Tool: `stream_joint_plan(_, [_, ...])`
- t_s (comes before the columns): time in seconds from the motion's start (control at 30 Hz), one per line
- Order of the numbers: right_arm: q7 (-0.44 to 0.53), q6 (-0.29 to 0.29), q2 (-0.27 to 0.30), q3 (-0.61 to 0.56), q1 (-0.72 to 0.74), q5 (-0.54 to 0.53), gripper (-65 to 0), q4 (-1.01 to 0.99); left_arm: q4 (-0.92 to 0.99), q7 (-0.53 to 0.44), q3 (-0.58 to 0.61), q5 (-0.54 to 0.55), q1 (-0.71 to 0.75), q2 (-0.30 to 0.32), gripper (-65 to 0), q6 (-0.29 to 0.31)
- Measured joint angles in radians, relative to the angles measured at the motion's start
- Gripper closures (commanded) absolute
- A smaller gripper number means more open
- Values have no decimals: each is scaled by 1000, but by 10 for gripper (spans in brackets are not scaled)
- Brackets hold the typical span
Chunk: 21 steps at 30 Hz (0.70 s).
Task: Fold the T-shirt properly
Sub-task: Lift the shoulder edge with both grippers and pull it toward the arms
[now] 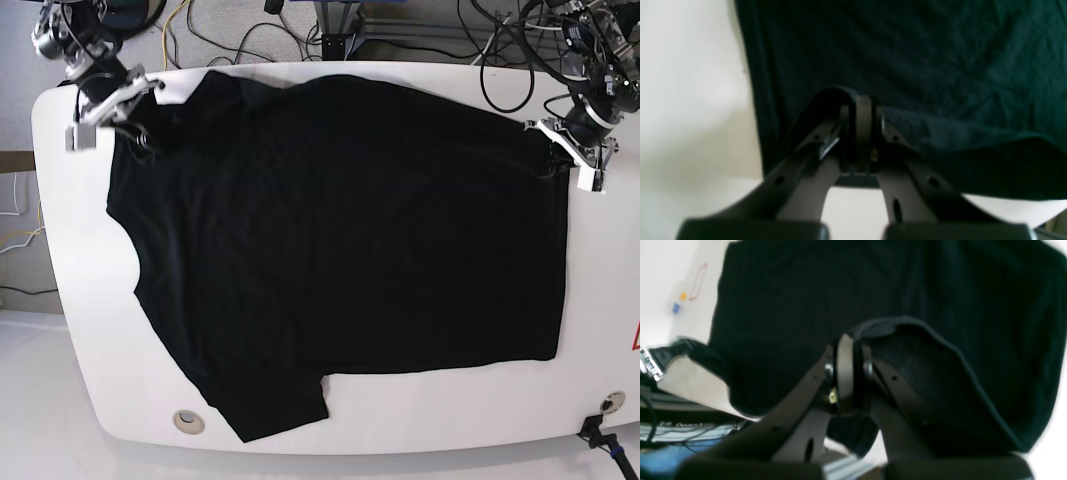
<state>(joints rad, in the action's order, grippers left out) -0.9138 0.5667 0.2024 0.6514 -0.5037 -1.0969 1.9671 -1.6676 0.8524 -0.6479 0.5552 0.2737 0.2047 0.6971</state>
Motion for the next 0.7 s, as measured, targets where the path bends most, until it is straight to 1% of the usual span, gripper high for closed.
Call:
stream_joint_plan(0.03, [-10,0,0,0,30,-3,0,-11,17,-1,-1,-1,-14,4,0,0])
stream_joint_plan(0.13, [-41,-62,1,3,110,9,0,-26,74,-3,-3,-1,-74,4,0,0])
stream_joint_plan(0.2, [-69,-84,1,3,183,8,0,-47,103,-2,-3,-1,-106,4,0,0])
stream_joint_plan(0.27, [-96,-84,4,2,254,0,0,-99,111,-2,-4,-2,-129,4,0,-1])
stream_joint_plan(0.4, [-120,-89,11,2,326,8,0,-206,114,-1,-3,-1,-192,4,0,-1])
stream_joint_plan(0.53, [-120,-89,50,-55,415,15,0,-321,114,0,-3,-2,-237,3,0,0])
stream_joint_plan(0.63, [-111,-87,66,-82,472,0,0,-403,115,-2,-4,-51,-266,4,0,0])
stream_joint_plan(0.7, [-120,-90,66,-103,512,19,0,-457,115,0,-3,-76,-279,3,0,0])
